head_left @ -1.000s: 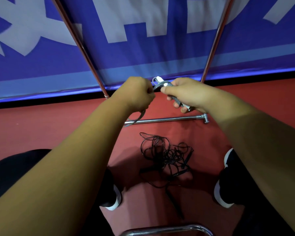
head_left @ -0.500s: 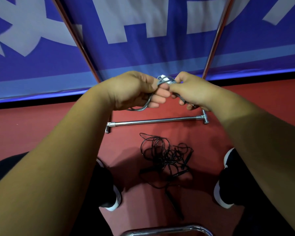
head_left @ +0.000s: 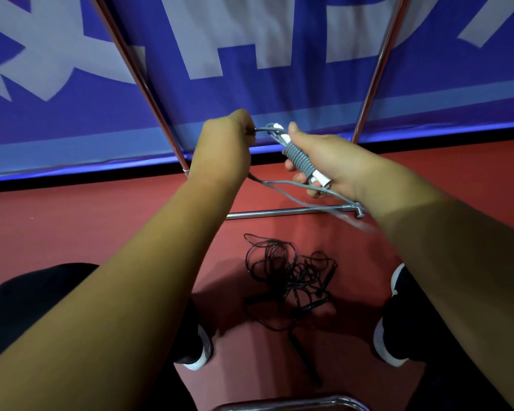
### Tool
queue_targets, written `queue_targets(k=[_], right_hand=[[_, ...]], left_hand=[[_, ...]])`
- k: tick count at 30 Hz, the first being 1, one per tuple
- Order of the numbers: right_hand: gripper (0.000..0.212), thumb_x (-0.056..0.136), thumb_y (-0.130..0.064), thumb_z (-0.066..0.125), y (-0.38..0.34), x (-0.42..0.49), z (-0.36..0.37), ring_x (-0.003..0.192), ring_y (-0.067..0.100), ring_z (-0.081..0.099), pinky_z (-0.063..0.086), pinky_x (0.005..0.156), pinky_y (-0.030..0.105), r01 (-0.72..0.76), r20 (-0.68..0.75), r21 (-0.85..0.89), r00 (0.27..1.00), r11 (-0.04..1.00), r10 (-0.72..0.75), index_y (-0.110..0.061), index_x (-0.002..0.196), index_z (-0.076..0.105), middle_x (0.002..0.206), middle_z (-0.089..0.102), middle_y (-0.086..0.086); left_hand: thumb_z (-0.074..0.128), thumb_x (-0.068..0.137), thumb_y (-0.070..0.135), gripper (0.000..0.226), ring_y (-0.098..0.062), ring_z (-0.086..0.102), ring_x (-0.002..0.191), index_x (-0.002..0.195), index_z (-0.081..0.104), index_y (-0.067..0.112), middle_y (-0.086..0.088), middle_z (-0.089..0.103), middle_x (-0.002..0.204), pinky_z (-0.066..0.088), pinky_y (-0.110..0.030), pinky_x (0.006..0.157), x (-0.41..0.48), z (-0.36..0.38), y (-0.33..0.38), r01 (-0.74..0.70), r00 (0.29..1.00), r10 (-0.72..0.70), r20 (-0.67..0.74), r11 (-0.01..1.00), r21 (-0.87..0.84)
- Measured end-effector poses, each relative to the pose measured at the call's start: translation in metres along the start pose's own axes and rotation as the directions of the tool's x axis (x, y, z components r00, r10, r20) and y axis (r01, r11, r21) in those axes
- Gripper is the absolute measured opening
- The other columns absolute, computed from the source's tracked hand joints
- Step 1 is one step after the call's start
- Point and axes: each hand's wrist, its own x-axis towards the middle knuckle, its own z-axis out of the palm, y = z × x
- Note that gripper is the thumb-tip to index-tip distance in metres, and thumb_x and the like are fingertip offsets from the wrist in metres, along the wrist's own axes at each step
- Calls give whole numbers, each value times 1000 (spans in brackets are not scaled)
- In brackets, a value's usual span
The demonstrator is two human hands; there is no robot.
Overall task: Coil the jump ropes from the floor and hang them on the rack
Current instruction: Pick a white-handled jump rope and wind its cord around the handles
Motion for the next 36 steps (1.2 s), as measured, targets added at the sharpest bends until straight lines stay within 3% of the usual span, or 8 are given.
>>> queue_targets(k=[3,9,13,17,22,29,32,36], right_hand=[[59,98,-71,58,-2,2,-5,52,12,49,30,41,21,-59,2,117,998,991,59,-14,110,67,81,65,2],[43,96,-62,66,-4,1,-14,50,12,45,26,43,19,-74,-12,212,997,974,79,-20,105,65,77,62,-1],[41,94,-58,68,-6,3,-19,49,13,47,27,44,20,-45,-69,252,996,967,64,-19,106,65,79,63,1],[45,92,-58,71,-5,6,-21,49,14,48,29,43,21,-16,-94,245,995,969,40,-16,109,67,83,64,3],[50,90,-59,72,-9,2,-21,51,14,51,30,45,22,16,-123,172,992,985,5,-14,112,70,86,67,4],[43,92,-62,73,-6,-5,-12,53,15,49,29,48,23,121,-79,2,990,993,-120,-23,109,67,87,63,2],[36,96,-55,70,-6,-3,-10,51,16,50,31,46,23,178,-127,-69,974,982,-186,-21,108,68,84,64,2],[42,96,-55,69,-4,0,-15,49,16,50,34,45,24,213,-211,-98,950,972,-229,-17,114,68,84,67,3]], left_hand=[[58,96,10,10,-32,68,68,102,64,15,-9,70,90,59,-49,64,-4,-3,11,-111,994,109,-24,990,-82],[62,103,10,8,-19,70,63,105,66,4,-5,76,85,65,-47,79,-6,-14,22,79,959,74,272,856,-511],[54,100,-10,32,-20,72,94,132,58,-5,-14,73,113,57,-40,102,-5,-27,16,423,735,174,656,639,-643],[58,93,-18,48,-25,75,105,135,59,5,-13,75,113,61,-38,95,-8,-32,13,474,595,200,778,695,-541],[78,85,-6,36,-30,79,91,116,67,7,-21,78,101,65,-35,73,-8,-28,11,435,683,-23,730,815,-382],[69,94,3,14,-34,76,60,84,68,14,-13,71,58,66,-44,65,2,-14,0,379,914,-326,241,899,-221],[64,102,8,13,-33,77,64,91,66,1,-11,70,63,59,-29,51,2,-24,4,446,893,-341,294,760,-473],[58,107,13,14,-32,78,96,106,60,0,-10,68,94,64,-48,88,3,-39,11,558,828,-169,535,352,-751]])
